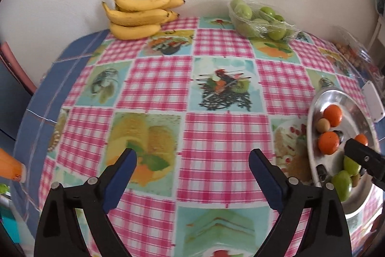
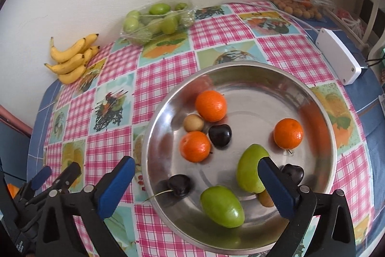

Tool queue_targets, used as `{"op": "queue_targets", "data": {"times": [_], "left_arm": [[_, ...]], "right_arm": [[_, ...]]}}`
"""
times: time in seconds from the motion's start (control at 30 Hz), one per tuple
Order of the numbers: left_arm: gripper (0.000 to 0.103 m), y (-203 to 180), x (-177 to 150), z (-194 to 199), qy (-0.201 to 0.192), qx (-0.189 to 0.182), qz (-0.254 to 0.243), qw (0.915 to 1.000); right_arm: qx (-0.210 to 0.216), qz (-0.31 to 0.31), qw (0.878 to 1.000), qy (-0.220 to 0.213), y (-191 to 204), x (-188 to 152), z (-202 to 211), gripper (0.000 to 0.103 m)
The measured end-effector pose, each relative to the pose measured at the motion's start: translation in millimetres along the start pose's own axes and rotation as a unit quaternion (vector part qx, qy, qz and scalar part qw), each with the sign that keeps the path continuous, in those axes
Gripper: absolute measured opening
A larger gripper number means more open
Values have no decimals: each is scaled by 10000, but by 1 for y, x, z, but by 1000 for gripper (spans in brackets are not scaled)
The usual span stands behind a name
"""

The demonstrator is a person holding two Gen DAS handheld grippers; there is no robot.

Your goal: Organize fruits

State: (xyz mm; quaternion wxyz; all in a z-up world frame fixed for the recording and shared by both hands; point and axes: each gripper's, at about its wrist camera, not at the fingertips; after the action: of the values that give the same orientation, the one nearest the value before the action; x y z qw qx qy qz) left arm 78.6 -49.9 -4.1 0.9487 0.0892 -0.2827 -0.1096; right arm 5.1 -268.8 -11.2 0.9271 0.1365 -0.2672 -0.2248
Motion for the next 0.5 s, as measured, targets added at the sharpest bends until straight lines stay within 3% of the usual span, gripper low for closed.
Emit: {"op": "queue_targets", "data": {"times": [0.5], "left_arm": [[94, 19, -22, 15, -65, 426, -36, 9991]], "right_arm": [[-205, 253, 9994, -112, 21, -22, 16, 103]]}}
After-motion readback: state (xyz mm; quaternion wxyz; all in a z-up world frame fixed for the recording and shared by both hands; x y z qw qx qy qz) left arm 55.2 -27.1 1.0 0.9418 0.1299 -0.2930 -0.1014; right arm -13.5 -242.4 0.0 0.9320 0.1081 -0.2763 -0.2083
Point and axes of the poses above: each gripper's, at about its wrist camera, not at the fingertips, and z roughly against the way its jaws point, y to its left, x to its top, and after that the axes turned 10 degrees about x, right-handed
